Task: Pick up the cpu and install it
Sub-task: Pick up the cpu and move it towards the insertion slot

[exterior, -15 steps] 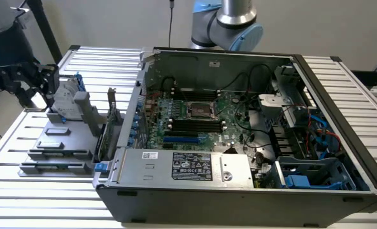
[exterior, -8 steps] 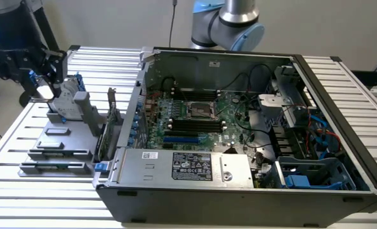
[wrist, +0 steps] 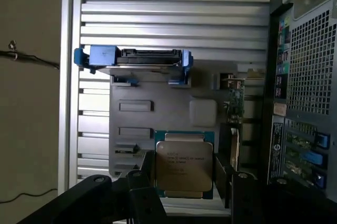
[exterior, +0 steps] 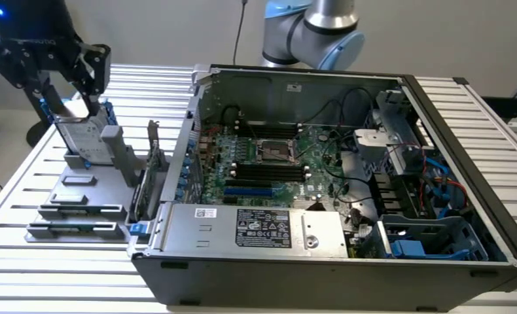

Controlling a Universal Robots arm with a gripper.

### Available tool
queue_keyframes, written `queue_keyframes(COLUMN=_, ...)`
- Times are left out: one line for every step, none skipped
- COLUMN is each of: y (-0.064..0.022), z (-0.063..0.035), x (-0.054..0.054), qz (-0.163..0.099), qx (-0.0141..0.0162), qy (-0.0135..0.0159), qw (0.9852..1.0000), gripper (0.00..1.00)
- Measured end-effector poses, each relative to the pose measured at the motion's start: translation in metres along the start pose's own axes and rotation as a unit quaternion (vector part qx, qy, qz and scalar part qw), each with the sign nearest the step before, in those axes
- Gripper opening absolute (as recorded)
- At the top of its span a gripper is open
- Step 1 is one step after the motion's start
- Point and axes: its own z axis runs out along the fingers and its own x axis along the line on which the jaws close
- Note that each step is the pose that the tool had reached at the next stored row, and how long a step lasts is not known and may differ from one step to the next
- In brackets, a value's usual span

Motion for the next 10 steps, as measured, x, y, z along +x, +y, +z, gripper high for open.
queue_keyframes(y=0.0000, z=-0.0030, x=-0.004, qz=0.000, qx=-0.0014, qy=-0.0001, qw=1.0000, gripper=0.54)
queue_keyframes(y=0.0000, z=-0.0057, x=-0.009, qz=0.000, qx=-0.0032, qy=-0.0001, qw=1.0000, gripper=0.54)
queue_keyframes(y=0.0000, z=-0.0083, x=-0.013, qz=0.000, qx=-0.0054, qy=-0.0001, qw=1.0000, gripper=0.54)
queue_keyframes(y=-0.0001, z=-0.0101, x=-0.018, qz=-0.001, qx=-0.0078, qy=-0.0001, qw=1.0000, gripper=0.54)
queue_keyframes(y=-0.0001, z=-0.0112, x=-0.022, qz=-0.001, qx=-0.0105, qy=-0.0002, qw=0.9999, gripper=0.54)
queue_keyframes(y=-0.0002, z=-0.0118, x=-0.027, qz=-0.001, qx=-0.0136, qy=-0.0003, qw=0.9999, gripper=0.54)
queue_keyframes(y=-0.0003, z=-0.0124, x=-0.031, qz=-0.001, qx=-0.0170, qy=-0.0004, qw=0.9999, gripper=0.54)
queue_keyframes(y=-0.0005, z=-0.0128, x=-0.036, qz=-0.001, qx=-0.0204, qy=-0.0004, qw=0.9998, gripper=0.54)
queue_keyframes(y=-0.0005, z=-0.0131, x=-0.040, qz=-0.001, qx=-0.0234, qy=-0.0005, qw=0.9997, gripper=0.54)
queue_keyframes(y=-0.0006, z=-0.0133, x=-0.045, qz=-0.002, qx=-0.0261, qy=-0.0006, qw=0.9997, gripper=0.54)
